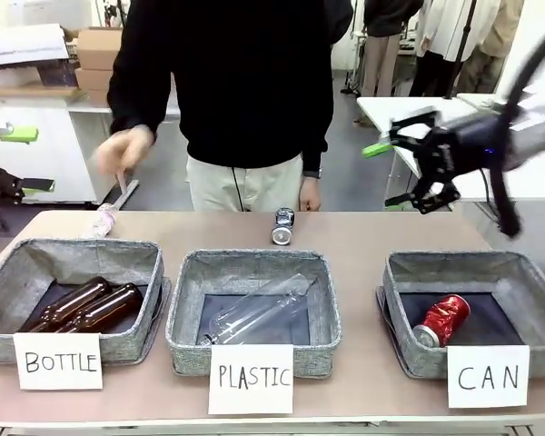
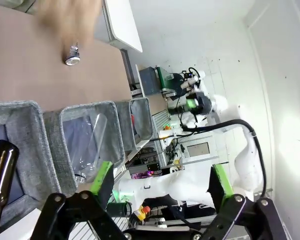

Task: Sort the can waste into the basket.
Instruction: Pick up the can waste from the table and place it in the right Fabric basket.

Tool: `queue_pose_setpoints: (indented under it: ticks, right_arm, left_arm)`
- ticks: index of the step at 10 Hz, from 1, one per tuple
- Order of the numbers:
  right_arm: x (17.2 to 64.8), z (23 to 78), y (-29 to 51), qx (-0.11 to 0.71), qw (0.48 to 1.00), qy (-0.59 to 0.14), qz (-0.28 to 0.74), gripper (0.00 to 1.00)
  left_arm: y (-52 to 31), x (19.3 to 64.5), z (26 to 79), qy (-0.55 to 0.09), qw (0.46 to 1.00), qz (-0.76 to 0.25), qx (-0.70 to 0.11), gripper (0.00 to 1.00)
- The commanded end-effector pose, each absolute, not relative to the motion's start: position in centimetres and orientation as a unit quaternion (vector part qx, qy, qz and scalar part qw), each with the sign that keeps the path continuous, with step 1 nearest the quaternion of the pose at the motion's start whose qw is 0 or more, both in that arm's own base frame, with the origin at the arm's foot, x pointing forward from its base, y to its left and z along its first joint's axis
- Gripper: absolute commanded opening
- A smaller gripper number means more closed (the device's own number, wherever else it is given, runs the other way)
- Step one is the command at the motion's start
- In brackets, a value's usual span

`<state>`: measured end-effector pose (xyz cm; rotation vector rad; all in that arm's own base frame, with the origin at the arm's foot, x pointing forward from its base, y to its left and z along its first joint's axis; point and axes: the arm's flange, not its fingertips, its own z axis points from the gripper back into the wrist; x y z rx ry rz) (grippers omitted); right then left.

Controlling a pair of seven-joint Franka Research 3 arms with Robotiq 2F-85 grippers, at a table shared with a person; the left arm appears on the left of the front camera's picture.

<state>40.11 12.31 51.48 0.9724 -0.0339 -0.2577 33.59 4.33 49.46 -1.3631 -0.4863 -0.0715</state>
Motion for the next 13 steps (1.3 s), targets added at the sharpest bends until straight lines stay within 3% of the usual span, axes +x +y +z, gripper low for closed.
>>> queue_pose_setpoints:
  ticks: [1, 4, 5, 6, 8, 9, 13]
  right_arm:
    - [49.6, 51.5, 16.8, 0.243, 0.948, 0.039, -0.201, 1.0]
    - [53.3, 46.8, 22.3, 0.192, 0.967, 0.085, -0.145, 1.0]
    - [51.7, 45.5, 22.0, 0.234, 0.963, 0.088, -0.103, 1.0]
    - [52.1, 45.6, 21.6, 0.229, 0.959, 0.035, -0.165, 1.0]
    - [52.4, 43.5, 22.3, 0.212, 0.964, 0.069, -0.147, 1.0]
    - [53.4, 43.9, 24.0, 0.136, 0.964, 0.061, -0.22, 1.0]
    - [63.6, 44.0, 29.9, 0.063, 0.973, 0.014, -0.22, 1.0]
  left_arm:
    - [4.2, 33.7, 49.9, -0.227, 0.744, -0.025, -0.628, 0.99]
    - [4.2, 33.7, 49.9, -0.227, 0.744, -0.025, -0.628, 0.99]
    - [4.2, 33.7, 49.9, -0.227, 0.744, -0.025, -0.628, 0.99]
    - [4.2, 33.7, 49.9, -0.227, 0.744, -0.025, -0.628, 0.99]
    - [4.2, 33.7, 49.9, -0.227, 0.744, -0.025, -0.628, 0.99]
    - [4.2, 33.7, 49.9, -0.227, 0.744, -0.025, -0.628, 0.99]
    - [4.2, 33.7, 49.9, -0.227, 0.744, -0.025, -0.628, 0.99]
